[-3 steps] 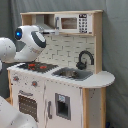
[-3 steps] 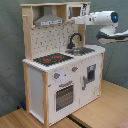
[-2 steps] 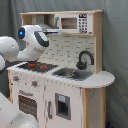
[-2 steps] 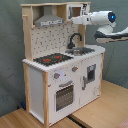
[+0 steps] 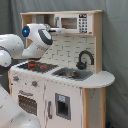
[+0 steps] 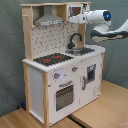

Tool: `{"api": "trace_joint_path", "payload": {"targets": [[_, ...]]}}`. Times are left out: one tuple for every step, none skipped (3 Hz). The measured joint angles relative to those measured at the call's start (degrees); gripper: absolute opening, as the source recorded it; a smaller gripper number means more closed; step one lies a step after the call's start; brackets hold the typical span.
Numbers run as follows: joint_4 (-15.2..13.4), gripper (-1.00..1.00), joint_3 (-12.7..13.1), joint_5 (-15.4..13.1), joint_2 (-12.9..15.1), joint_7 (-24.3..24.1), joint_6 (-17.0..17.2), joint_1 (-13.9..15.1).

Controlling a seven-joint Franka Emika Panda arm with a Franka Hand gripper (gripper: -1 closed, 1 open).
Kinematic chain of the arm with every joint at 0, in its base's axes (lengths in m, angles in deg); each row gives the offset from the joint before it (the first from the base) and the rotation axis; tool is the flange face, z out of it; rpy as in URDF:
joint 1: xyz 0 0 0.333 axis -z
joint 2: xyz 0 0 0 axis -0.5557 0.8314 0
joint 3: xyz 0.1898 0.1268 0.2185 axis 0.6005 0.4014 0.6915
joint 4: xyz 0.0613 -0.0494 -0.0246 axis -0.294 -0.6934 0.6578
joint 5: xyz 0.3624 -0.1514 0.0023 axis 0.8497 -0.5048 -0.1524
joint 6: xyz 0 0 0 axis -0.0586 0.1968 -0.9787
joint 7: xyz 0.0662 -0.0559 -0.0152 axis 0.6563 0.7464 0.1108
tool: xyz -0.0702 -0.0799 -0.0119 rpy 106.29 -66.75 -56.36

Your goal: Play with the kitchen

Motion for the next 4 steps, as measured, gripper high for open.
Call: {"api": "trace_joint_path", "payload": {"targets": [[3.2, 1.00, 3.7, 0.0, 1.4, 0.0, 0.0, 4.5], [5.9, 1.00, 7.3, 0.0, 2.0, -0.1, 0.0, 8.7], [9.0, 1.00, 10.1, 0.1, 2.0, -0.5, 0.0, 10.6], [9.0, -1.00, 10.1, 0.1, 2.0, -0.5, 0.0, 10.6]]}}
